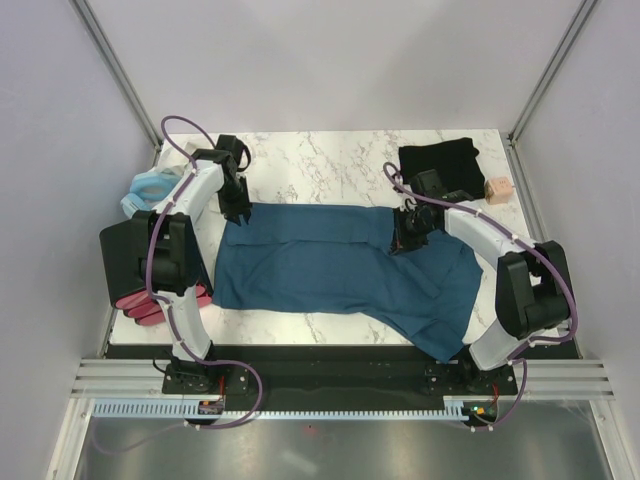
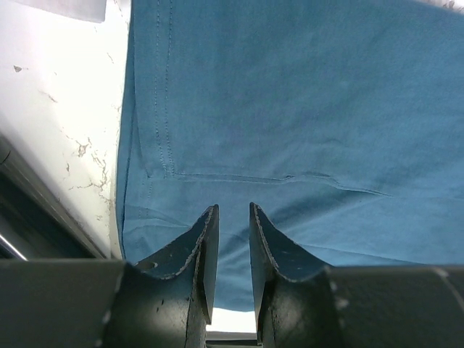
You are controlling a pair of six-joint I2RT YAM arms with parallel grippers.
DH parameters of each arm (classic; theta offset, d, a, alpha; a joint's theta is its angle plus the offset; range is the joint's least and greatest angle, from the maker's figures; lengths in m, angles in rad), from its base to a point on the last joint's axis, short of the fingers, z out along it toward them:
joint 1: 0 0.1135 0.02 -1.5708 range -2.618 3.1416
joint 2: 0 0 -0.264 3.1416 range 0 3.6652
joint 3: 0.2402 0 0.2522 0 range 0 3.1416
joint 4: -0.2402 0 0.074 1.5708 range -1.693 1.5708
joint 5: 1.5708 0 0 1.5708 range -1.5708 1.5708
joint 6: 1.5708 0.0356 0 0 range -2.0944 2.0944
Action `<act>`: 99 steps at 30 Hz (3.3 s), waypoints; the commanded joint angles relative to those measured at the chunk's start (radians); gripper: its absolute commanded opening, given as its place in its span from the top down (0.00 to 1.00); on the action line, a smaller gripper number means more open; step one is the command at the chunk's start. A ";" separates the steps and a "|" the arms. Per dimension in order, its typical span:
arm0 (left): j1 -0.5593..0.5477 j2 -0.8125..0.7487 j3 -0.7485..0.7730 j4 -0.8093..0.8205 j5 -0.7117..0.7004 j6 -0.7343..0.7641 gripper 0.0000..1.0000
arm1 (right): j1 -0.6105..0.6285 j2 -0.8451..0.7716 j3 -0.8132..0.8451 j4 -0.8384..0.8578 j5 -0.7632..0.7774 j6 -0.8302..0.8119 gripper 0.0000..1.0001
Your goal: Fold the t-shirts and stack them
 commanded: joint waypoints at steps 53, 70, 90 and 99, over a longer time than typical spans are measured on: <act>-0.039 0.120 0.205 0.089 0.268 0.027 0.68 | -0.096 0.200 0.179 0.022 0.583 0.103 0.48; -0.059 0.368 0.292 0.090 0.285 0.047 0.98 | -0.270 0.411 0.392 -0.073 0.634 0.115 0.53; -0.033 0.460 0.472 -0.061 0.067 -0.019 0.98 | -0.337 0.390 0.459 -0.226 0.687 0.163 0.61; -0.008 0.417 0.466 -0.068 0.207 0.008 0.97 | -0.351 0.444 0.525 -0.255 0.660 0.149 0.62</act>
